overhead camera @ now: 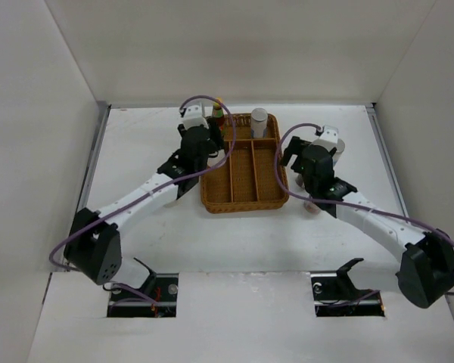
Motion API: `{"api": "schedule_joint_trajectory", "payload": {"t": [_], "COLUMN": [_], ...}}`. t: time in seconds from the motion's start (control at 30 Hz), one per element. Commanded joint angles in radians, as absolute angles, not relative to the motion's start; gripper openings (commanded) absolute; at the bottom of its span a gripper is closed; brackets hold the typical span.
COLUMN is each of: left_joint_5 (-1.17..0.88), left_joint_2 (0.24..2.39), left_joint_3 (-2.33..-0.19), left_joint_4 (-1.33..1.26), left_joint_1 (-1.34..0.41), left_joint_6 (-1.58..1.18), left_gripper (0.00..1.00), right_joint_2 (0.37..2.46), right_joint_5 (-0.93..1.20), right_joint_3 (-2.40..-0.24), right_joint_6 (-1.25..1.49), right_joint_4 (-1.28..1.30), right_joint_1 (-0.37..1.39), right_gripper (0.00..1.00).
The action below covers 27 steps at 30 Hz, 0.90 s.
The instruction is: Organize the condiment bottles
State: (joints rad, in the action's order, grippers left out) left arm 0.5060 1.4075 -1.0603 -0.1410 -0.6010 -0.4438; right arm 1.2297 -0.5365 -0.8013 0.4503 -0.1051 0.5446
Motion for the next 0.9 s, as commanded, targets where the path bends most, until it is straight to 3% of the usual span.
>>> {"api": "schedule_joint_trajectory", "payload": {"t": [0.0, 0.27, 0.43, 0.53, 0.73, 0.8, 0.87], "left_joint_5": [0.503, 0.543, 0.614, 0.623, 0.632, 0.626, 0.621], "left_joint_2": [1.445, 1.617, 1.713, 1.729, 1.614, 1.537, 1.453], "left_joint_3": [-1.060, -1.049, -1.017, -0.990, -0.919, -0.902, -0.893], "left_joint_4": [-0.219, -0.304, -0.388, -0.426, -0.459, -0.454, -0.448], "left_joint_1": [-0.622, -0.643, -0.647, -0.651, -0.653, -0.657, -0.669], "left_joint_6": [-0.442, -0.428, -0.413, -0.413, -0.411, -0.411, -0.407], "left_gripper": [0.27, 0.28, 0.34, 0.45, 0.90, 0.98, 1.00], "right_joint_2": [1.230, 1.342, 1.422, 1.462, 1.523, 1.532, 1.542], "right_joint_5": [-0.621, -0.641, -0.638, -0.626, -0.604, -0.604, -0.604], "right_joint_3": [-0.804, -0.810, -0.853, -0.880, -0.900, -0.894, -0.897], "right_joint_6": [0.479, 0.489, 0.495, 0.499, 0.506, 0.508, 0.508], "right_joint_4": [-0.019, 0.041, 0.040, 0.032, 0.000, -0.020, -0.026], "right_joint_1": [0.502, 0.456, 0.420, 0.397, 0.400, 0.400, 0.393], "right_gripper": [0.94, 0.98, 1.00, 1.00, 0.98, 0.97, 0.95]}}
